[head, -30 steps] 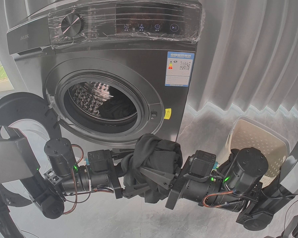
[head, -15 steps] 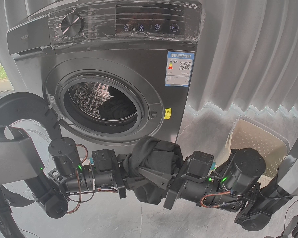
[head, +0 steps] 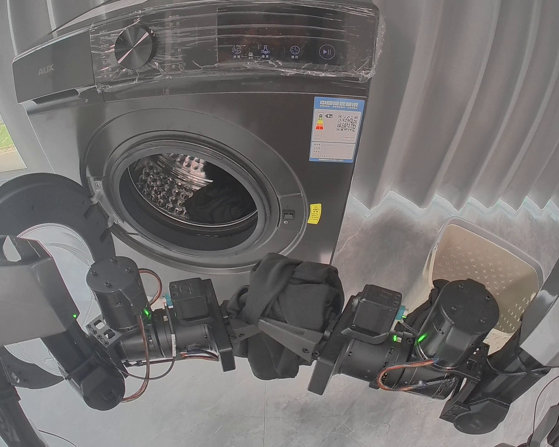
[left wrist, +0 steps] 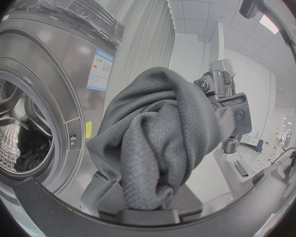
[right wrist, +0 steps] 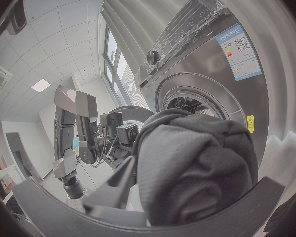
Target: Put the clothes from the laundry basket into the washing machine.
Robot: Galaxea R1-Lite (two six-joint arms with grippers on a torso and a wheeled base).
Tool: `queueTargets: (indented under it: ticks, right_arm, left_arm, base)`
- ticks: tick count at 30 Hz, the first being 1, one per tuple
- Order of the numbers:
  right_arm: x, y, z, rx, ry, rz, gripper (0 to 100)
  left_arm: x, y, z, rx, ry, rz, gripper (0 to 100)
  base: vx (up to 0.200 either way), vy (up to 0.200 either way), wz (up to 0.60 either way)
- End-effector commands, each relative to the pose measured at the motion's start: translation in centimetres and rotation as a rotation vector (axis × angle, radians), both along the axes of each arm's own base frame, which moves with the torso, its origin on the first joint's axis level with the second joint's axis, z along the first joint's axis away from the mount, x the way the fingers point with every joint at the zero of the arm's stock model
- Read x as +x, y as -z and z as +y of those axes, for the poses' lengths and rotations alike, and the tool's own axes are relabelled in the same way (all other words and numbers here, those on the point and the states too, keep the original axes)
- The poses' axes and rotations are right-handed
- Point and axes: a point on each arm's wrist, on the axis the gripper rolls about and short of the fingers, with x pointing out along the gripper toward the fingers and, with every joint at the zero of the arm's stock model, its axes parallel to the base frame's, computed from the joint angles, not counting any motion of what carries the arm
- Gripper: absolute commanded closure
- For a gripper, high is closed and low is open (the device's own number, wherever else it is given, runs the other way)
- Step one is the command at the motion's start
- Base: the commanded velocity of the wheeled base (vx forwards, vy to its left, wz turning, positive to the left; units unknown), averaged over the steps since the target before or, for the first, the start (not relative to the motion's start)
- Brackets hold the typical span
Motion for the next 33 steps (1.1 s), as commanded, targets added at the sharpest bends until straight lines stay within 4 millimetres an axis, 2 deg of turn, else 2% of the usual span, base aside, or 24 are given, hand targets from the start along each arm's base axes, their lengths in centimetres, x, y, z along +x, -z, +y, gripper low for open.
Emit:
queueTargets:
  ticks: [1,6,7,12,16,20,22,24,31,33]
  right_arm:
    - [0.0,0.0,-0.1,0.006,0.008,0.011,0]
    - [0.3,0.5,-1.9,-0.023,0.053,0.039,0]
    - [0.2,1.0,-3.6,-0.056,0.089,0.064,0]
    - [-0.4,1.3,-6.0,-0.088,0.135,0.093,0]
    - [0.4,1.1,-7.7,-0.093,0.205,0.089,0]
    - [0.9,1.0,-8.3,-0.102,0.234,0.069,0]
    - [1.8,0.4,-8.9,-0.099,0.274,0.019,0]
    - [1.8,0.0,-8.8,-0.088,0.274,0.008,0]
    - [1.8,-0.9,-9.0,-0.054,0.277,-0.02,0]
    - [1.8,-1.2,-9.1,-0.047,0.28,-0.027,0]
  left_arm:
    - [0.1,-0.2,0.2,-0.003,-0.011,-0.006,100]
    - [0.3,-0.5,0.8,-0.006,-0.073,-0.014,100]
    - [0.3,-0.7,1.3,-0.01,-0.093,-0.018,100]
    - [0.0,-1.2,1.5,-0.016,-0.102,-0.029,100]
    - [-0.3,-1.5,1.7,-0.018,-0.146,-0.035,100]
    - [-1.0,-1.8,2.0,-0.021,-0.17,-0.031,100]
    - [-1.3,-1.9,2.2,-0.023,-0.179,-0.021,100]
    - [-1.5,-1.7,2.2,-0.02,-0.201,-0.006,100]
    - [-2.6,-1.9,2.1,-0.027,-0.345,0.018,100]
    - [-3.1,-1.6,2.3,-0.023,-0.438,0.049,100]
  base:
    - [0.0,0.0,0.0]
    - [0.0,0.0,0.0]
    - [0.0,0.0,0.0]
    - [0.0,0.0,0.0]
    - [0.0,0.0,0.0]
    - [0.0,0.0,0.0]
    - [0.0,0.0,0.0]
    - [0.0,0.0,0.0]
    - [0.0,0.0,0.0]
    - [0.0,0.0,0.0]
